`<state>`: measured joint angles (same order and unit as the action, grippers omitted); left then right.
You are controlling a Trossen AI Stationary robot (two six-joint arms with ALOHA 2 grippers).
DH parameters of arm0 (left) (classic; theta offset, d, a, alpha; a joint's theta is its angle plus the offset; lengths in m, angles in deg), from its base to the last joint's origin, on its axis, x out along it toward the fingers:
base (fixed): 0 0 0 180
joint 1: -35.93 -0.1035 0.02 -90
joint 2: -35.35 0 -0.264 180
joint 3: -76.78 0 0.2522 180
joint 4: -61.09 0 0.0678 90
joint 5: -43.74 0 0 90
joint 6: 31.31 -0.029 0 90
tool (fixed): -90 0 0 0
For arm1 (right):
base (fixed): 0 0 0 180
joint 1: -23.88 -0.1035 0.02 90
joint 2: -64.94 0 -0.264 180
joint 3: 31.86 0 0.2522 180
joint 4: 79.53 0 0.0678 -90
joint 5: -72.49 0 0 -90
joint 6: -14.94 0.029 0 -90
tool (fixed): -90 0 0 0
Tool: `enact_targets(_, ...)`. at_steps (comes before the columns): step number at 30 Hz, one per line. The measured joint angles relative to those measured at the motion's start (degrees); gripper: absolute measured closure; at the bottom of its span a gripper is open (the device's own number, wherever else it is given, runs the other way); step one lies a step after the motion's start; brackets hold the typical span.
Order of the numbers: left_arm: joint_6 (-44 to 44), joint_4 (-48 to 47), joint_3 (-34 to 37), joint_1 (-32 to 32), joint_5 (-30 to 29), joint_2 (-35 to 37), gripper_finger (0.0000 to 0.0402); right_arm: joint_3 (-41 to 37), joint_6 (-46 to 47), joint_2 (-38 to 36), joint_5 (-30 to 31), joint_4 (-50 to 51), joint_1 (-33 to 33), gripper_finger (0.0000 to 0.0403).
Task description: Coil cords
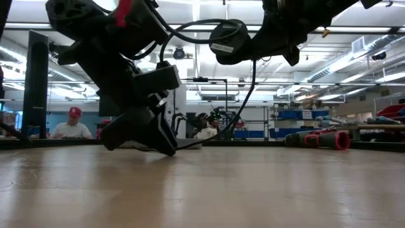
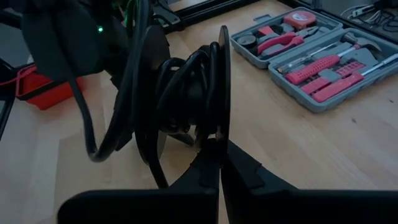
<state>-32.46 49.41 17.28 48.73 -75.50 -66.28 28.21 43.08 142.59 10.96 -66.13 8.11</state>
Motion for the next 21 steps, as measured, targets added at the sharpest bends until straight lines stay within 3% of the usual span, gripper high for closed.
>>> enact_targets(6,0.3,-0.1,0.0,-2.4,4.1,-0.2,0.0290,0.0,0.0,0.0,0.0,0.0,0.0,0.0403)
enact_targets(12,1.1,0.0,-0.2,-3.6,7.9,-0.8,0.0384,0.0,0.0,0.0,0.0,0.0,0.0,0.0403)
enact_targets(21,2.9,-3.0,-2.4,-3.9,8.4,-0.2,0.0400,0.0,-0.1,0.0,-0.1,0.1,0.0,0.0403)
